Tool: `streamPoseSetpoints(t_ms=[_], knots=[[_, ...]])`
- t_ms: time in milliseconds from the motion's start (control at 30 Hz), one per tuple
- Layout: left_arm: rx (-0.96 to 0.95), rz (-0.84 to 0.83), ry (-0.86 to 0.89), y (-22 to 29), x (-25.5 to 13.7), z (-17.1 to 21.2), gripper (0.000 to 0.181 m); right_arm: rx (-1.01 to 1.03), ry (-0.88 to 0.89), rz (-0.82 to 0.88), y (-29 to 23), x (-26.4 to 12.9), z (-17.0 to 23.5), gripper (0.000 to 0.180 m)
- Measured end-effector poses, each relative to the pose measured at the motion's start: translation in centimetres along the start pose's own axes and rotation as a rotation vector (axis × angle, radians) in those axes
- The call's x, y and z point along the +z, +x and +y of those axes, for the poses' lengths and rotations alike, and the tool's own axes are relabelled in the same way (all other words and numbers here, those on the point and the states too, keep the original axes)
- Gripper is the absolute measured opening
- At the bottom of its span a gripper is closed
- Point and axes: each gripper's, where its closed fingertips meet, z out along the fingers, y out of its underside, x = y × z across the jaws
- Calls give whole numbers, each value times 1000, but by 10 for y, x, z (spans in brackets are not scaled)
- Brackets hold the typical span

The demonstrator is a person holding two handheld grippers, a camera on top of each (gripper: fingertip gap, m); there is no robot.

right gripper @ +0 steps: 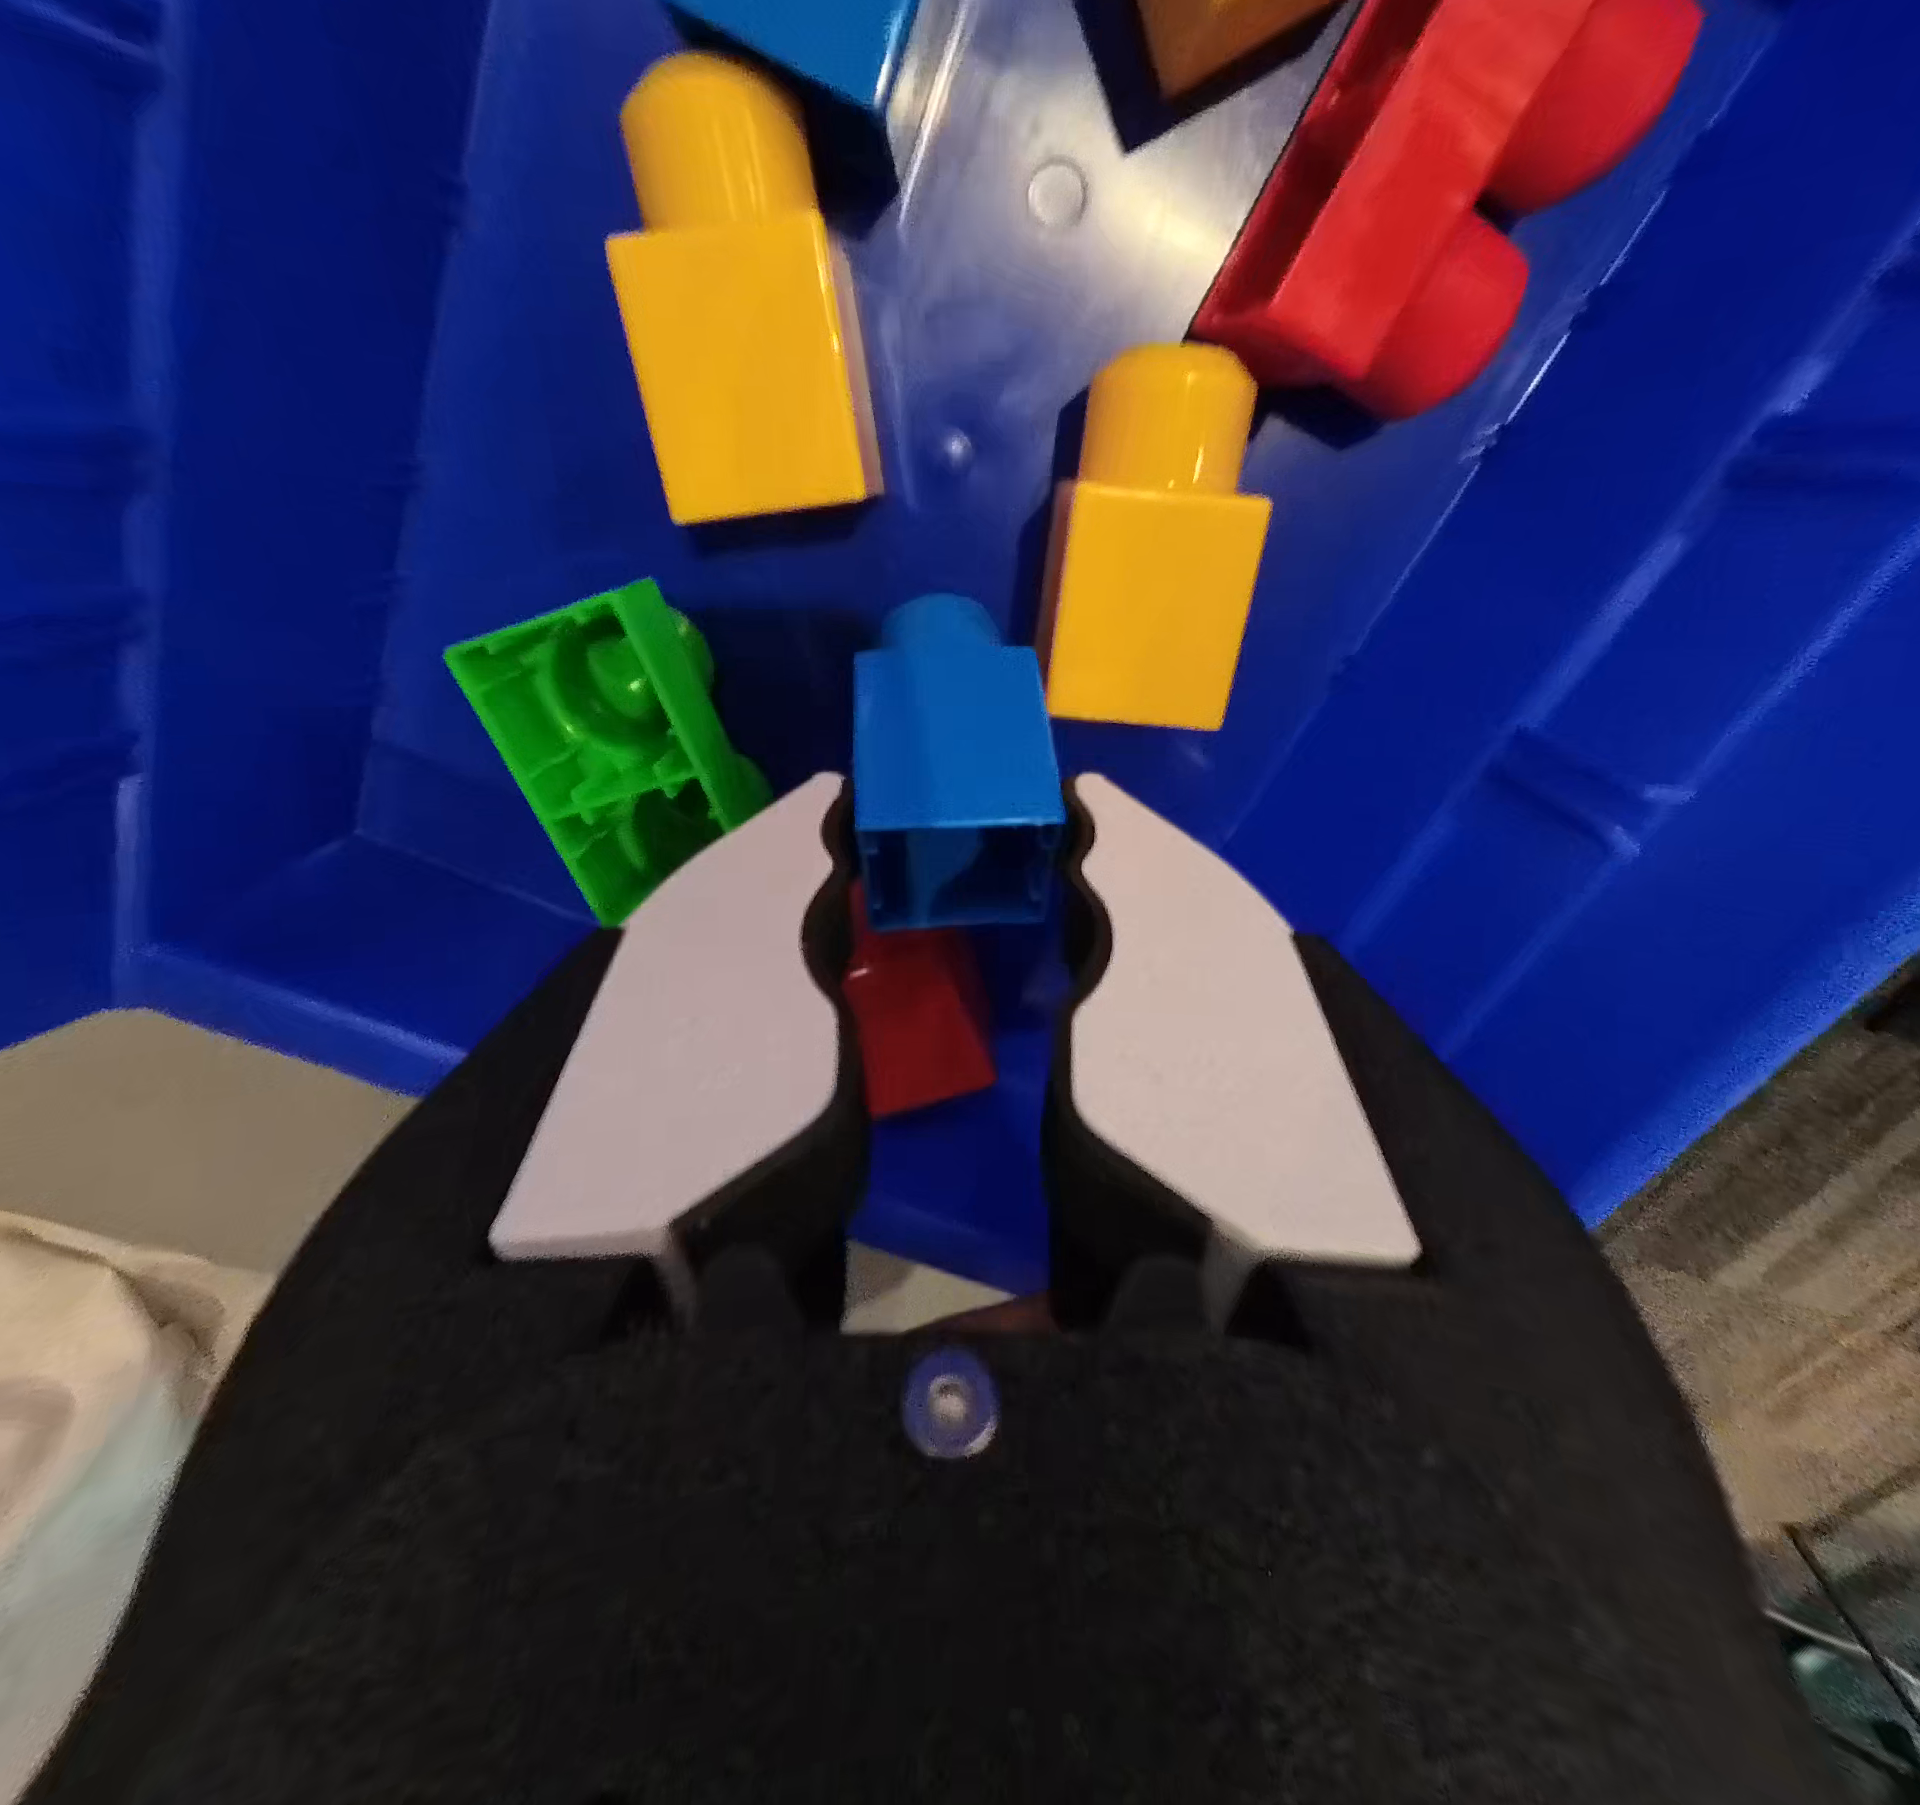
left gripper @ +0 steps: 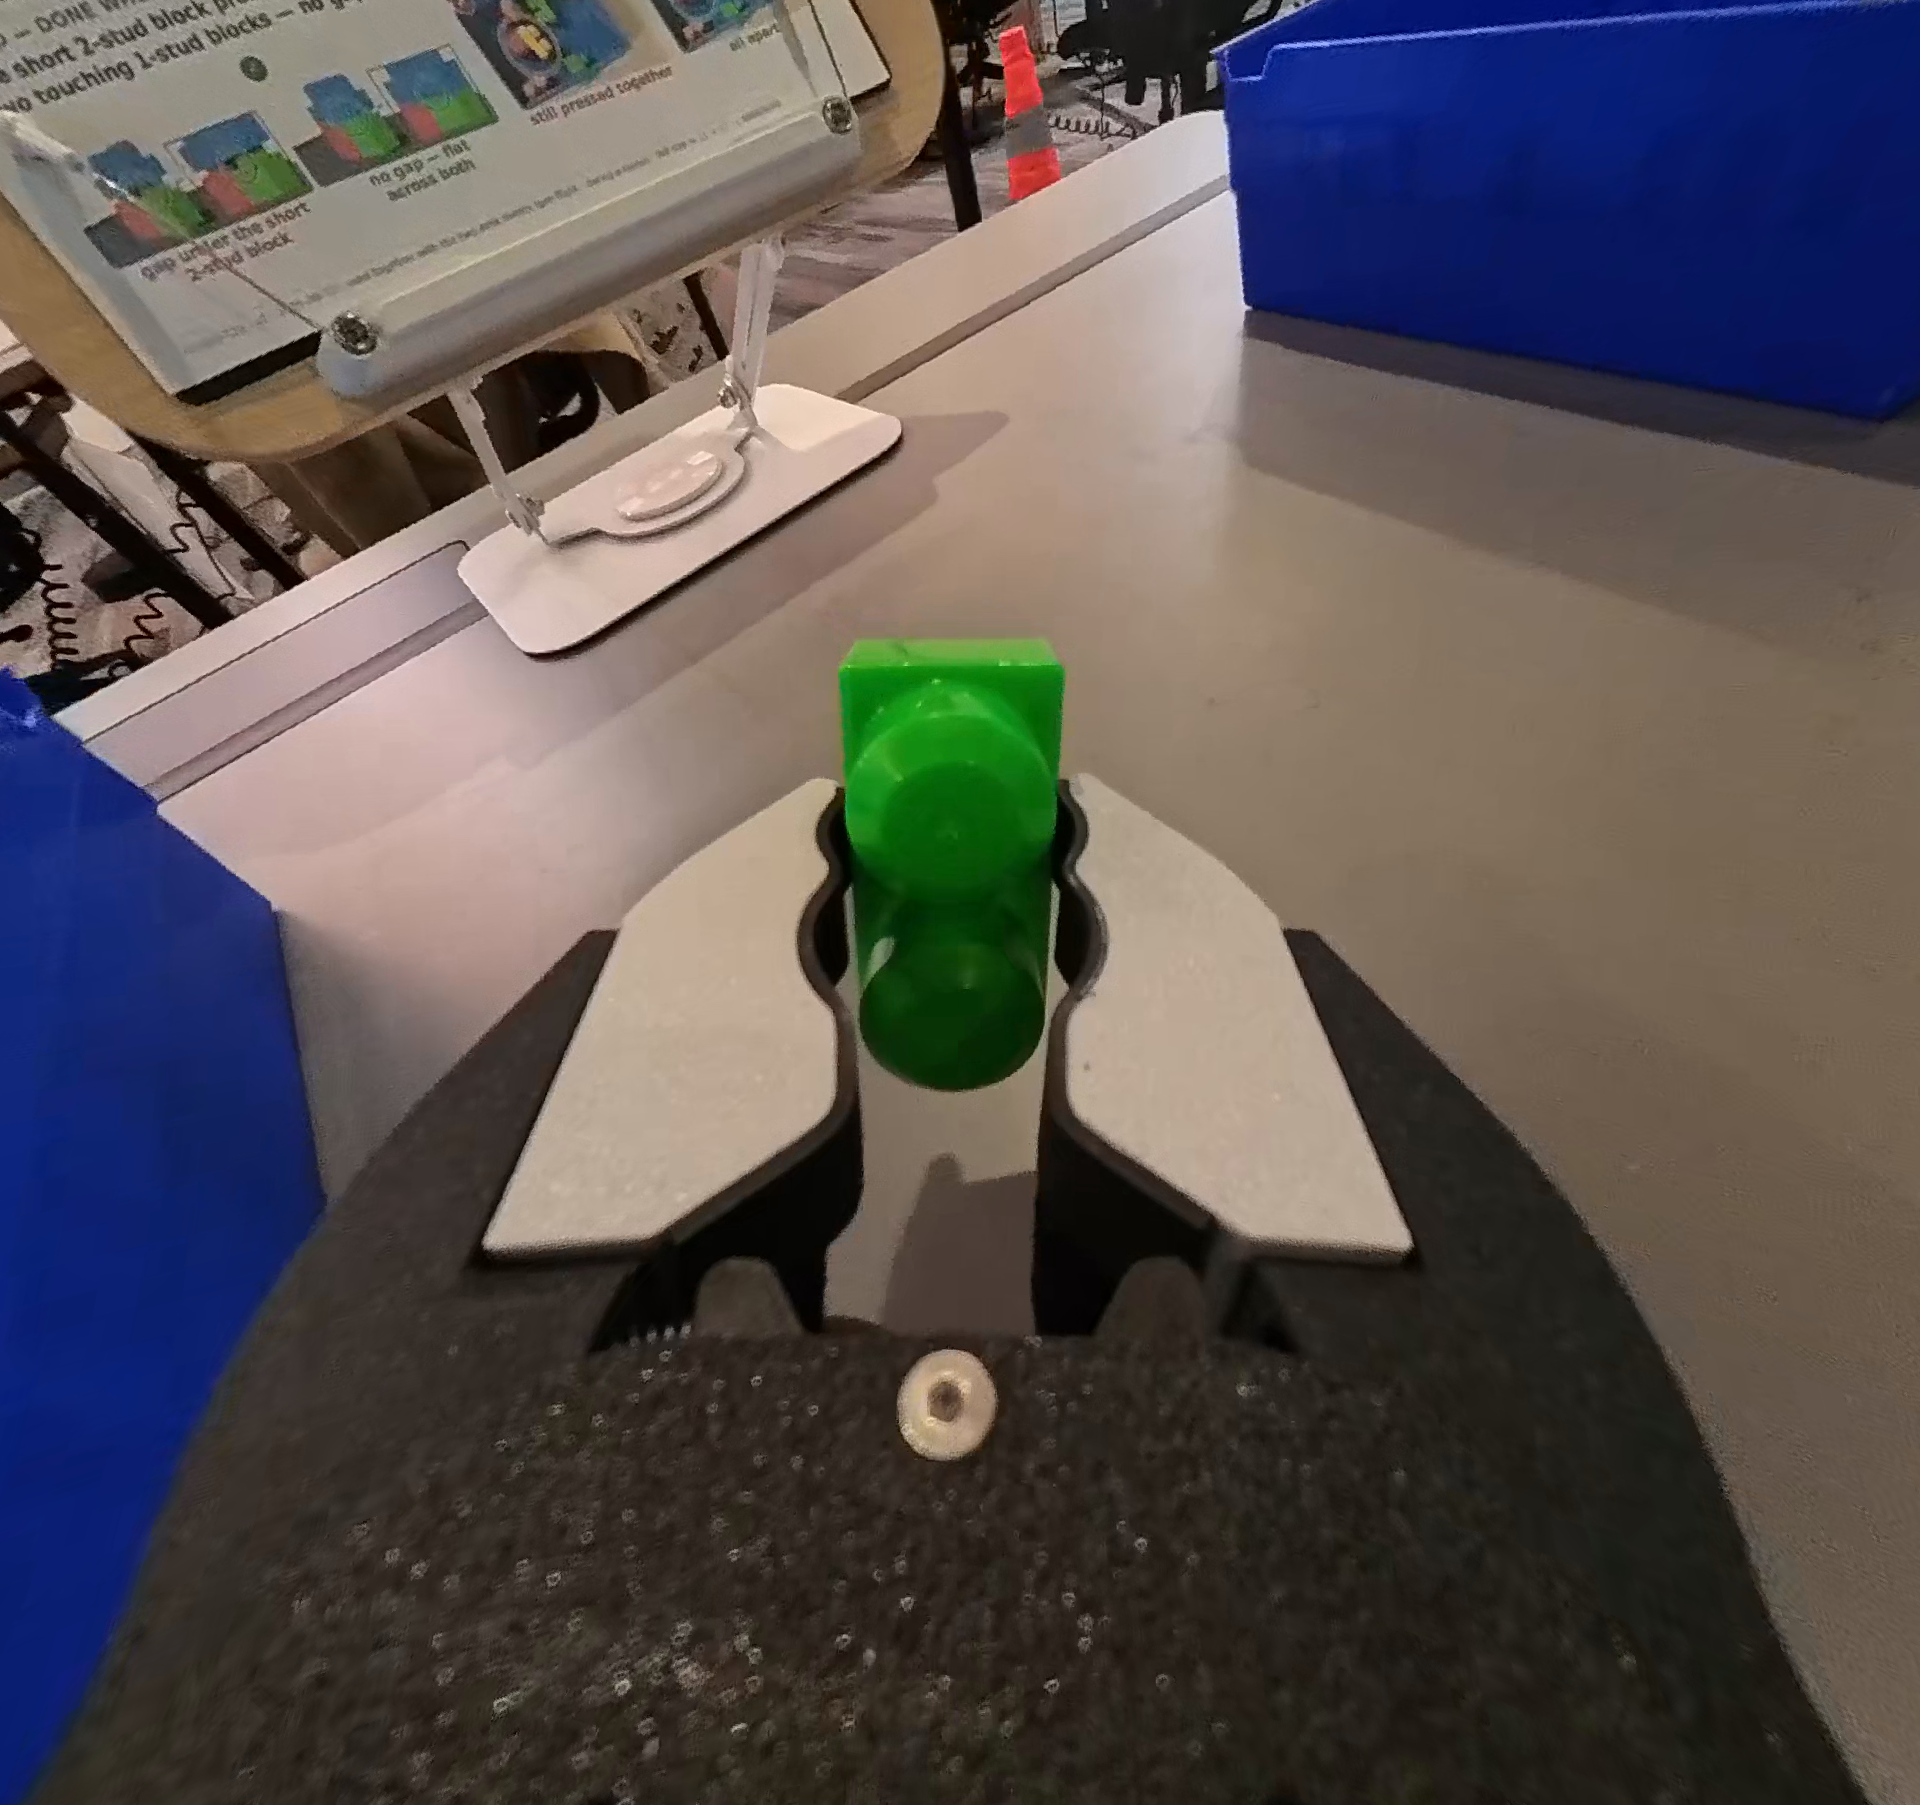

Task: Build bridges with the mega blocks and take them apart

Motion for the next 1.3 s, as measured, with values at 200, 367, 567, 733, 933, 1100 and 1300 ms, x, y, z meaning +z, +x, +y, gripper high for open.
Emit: streamPoseSetpoints(t_ms=[200,367,567,733,933,1100,1300], knots=[[33,3,-4,5,1,0,36,-12,-74,-5,1,10,19,37],[42,9,-9,7,2,1,36,25,-88,4,9,22,17,37],[45,15,-17,8,3,2,36,26,-89,5,9,27,18,38],[22,21,-19,6,1,4,36,-2,2,93,13,5,12,49],[-55,34,-8,-2,0,3,36,-135,582,274,-57,-100,-38,54],[-103,61,4,-5,-1,2,36,-270,1119,-323,-245,-113,-70,51],[-182,212,52,8,-6,-6,36,-302,1203,-707,-330,-65,-67,57]])
